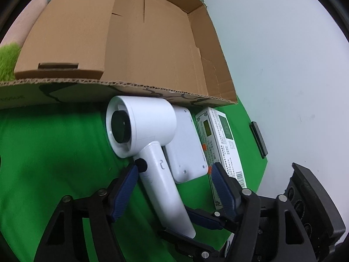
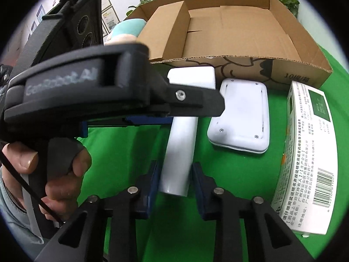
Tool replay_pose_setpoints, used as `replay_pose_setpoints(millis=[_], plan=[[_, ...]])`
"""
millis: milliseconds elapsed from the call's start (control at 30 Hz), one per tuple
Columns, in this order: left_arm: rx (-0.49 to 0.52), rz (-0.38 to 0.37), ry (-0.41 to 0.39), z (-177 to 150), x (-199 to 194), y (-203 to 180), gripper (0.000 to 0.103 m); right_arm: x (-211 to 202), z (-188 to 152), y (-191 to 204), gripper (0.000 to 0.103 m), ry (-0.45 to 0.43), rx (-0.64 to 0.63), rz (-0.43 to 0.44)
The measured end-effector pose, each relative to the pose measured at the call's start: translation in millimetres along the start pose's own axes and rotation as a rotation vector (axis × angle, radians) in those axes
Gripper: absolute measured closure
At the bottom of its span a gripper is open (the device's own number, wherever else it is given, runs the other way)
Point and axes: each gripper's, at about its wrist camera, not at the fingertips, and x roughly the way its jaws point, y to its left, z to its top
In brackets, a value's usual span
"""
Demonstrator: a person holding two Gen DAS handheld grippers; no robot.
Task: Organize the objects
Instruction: 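Grasp the white hair dryer handle with the left tool and lift it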
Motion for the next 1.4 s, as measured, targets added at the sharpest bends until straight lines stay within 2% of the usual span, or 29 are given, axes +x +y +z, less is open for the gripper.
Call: replay_pose_setpoints(millis=[200,267,333,400,467,800,1033,1300,1367,1400], plan=[[-0.023,-0.011,0.048,-20,7,1,0.038,-9,-15,7,0.075,0.01,-0.021,0.001],[-0.026,-0.017,0.034,-29,6,0,0.04,-15,-26,11,0.075,0.014,-0.019,0.008],[-0.031,-0.001,0.023,-36,5,-1,0.049,-20,-34,13,0.075,0.02,-0.012,0.013],[-0.028,0.022,0.011,-41,4,-1,0.063,-23,-39,15,0.075,0.027,-0.017,0.008],[-0.012,0.051,0.0,-44,3,-2,0.068,-24,-41,16,0.075,0.029,-0.017,0.002],[0.022,0.075,-0.048,-51,-12,-10,0.071,-31,-55,22,0.075,0.005,-0.007,-0.004],[0.112,0.081,-0.155,-37,-39,-40,0.073,-55,-52,28,0.075,-0.091,-0.035,-0.009],[0.196,0.096,-0.26,-9,-79,-73,0.073,-88,-37,29,0.076,-0.21,-0.077,-0.02],[0.208,0.099,-0.287,-2,-89,-80,0.073,-96,-21,28,0.076,-0.241,-0.092,-0.021],[0.213,0.1,-0.298,1,-93,-82,0.073,-105,-26,25,0.076,-0.252,-0.095,-0.019]])
